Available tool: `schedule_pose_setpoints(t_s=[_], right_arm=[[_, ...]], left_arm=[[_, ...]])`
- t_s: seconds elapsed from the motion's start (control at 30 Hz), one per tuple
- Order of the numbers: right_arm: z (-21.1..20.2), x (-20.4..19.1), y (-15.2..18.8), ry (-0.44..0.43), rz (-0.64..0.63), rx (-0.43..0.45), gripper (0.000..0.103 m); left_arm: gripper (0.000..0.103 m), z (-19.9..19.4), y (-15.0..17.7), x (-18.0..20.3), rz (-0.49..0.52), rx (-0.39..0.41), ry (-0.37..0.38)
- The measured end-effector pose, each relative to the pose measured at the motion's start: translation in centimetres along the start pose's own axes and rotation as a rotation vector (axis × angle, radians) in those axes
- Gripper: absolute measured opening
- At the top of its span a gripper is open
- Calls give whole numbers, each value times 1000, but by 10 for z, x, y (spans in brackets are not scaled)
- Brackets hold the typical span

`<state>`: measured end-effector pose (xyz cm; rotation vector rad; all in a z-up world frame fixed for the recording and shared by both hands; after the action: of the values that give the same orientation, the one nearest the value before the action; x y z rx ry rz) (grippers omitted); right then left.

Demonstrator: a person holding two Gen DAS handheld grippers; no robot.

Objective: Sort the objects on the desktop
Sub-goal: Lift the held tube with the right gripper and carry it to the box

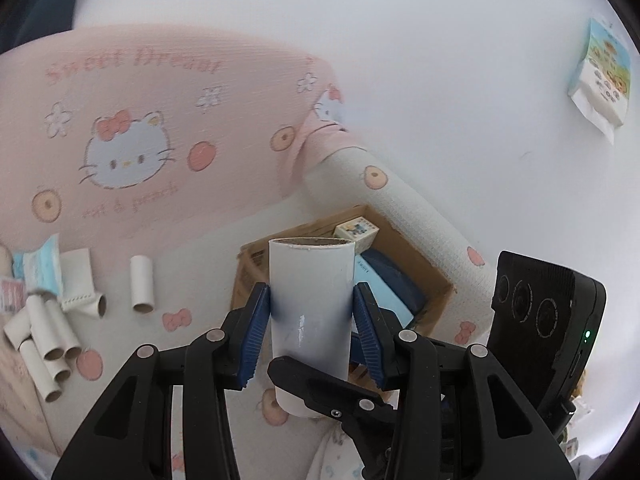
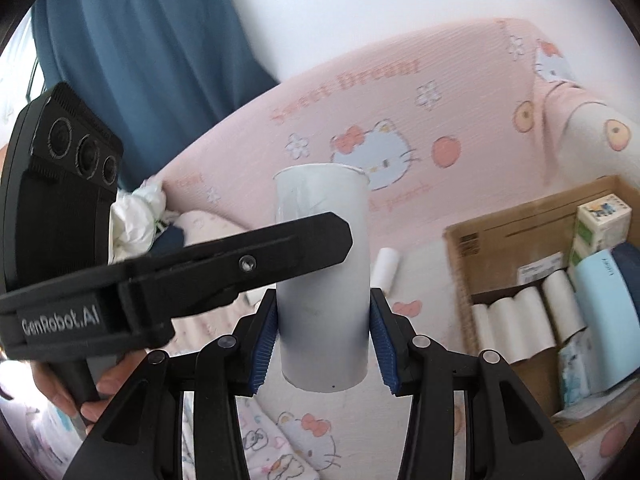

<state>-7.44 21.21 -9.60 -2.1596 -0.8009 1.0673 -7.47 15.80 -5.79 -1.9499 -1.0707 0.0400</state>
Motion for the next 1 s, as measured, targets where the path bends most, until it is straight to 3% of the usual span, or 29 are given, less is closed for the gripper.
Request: schedule_pose_setpoints(t_s=[0.4, 0.87, 1.0], right_arm=[[-9, 55, -21, 42, 75, -9, 42], [5, 119, -17, 82, 178, -149, 41], [11, 139, -27, 84, 201, -171, 41]], left_arm=[[47, 56, -13, 22, -38, -37, 19], [47, 131, -18, 8, -195, -239, 149], [47, 151, -30, 6, -233, -255, 134]])
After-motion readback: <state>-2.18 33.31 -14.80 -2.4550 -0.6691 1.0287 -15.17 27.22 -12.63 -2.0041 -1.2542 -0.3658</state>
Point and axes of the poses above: each gripper's, at about its wrist camera, not at the fingertips, and z roughly the way its jaws point, x to its right, y to its underside, the point moved 6 cm from there along z, roughly the way its jaws point, and after that the axes turned 1 degree about z, right-handed, at the moved point
